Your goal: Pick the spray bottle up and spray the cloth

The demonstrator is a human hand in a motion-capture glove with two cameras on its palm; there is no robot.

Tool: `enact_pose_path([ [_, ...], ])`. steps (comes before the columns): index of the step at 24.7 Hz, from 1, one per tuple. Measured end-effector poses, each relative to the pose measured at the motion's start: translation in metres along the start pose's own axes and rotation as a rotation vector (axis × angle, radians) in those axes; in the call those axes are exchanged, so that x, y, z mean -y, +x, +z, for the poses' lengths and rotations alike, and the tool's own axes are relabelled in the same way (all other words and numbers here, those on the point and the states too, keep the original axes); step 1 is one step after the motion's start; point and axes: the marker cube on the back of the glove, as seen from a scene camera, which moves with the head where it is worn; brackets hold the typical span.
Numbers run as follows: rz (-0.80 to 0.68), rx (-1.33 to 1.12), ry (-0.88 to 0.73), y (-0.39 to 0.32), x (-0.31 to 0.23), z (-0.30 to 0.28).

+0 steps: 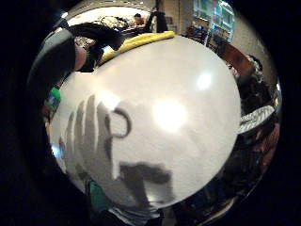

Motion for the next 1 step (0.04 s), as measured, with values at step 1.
enact_pose_path([
  [1,0.0,-0.006,0.01,0.0026,-0.0005,-0.001],
])
